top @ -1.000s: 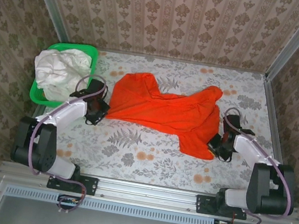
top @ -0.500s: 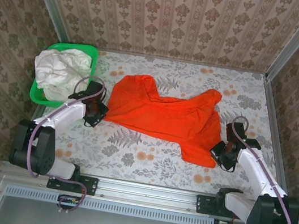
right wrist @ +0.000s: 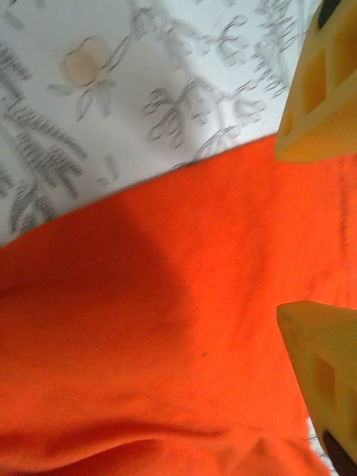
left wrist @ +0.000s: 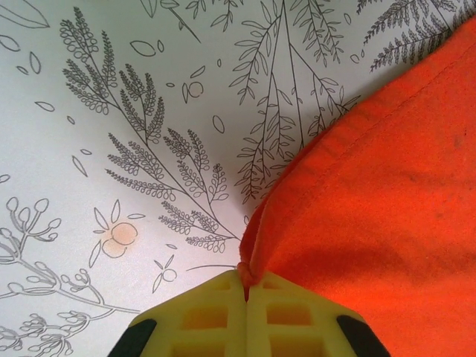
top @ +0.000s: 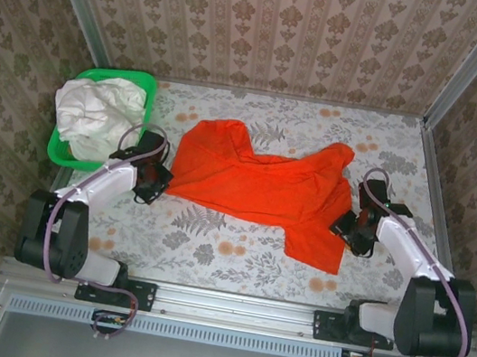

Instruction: Fold and stack the t-shirts

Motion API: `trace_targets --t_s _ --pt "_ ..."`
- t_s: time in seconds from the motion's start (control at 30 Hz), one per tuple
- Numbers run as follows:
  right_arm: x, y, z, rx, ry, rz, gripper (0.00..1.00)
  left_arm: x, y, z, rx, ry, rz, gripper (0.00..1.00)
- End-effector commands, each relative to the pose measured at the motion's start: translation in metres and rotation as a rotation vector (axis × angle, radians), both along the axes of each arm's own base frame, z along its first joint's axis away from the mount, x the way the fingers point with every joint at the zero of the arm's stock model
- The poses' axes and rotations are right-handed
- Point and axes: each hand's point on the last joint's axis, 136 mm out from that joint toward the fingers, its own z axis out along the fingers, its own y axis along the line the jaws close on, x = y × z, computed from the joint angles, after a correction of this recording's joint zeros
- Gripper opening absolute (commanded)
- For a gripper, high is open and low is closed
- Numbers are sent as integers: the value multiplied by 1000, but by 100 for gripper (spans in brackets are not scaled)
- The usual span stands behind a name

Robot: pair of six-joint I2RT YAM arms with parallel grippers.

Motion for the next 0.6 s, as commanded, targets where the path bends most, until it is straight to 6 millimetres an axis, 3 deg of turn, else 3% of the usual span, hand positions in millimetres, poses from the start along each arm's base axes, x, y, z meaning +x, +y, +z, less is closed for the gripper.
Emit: trace_targets --t_s 0.0,0.27,0.57 --pt "18 -5 -2 -27 -25 13 46 -5 4 -8 1 11 13 0" --pt "12 -5 -24 -27 82 11 43 -3 5 -8 -6 -13 39 0" --pt "3 -13 -15 -69 91 7 45 -2 5 -9 -7 -9 40 0"
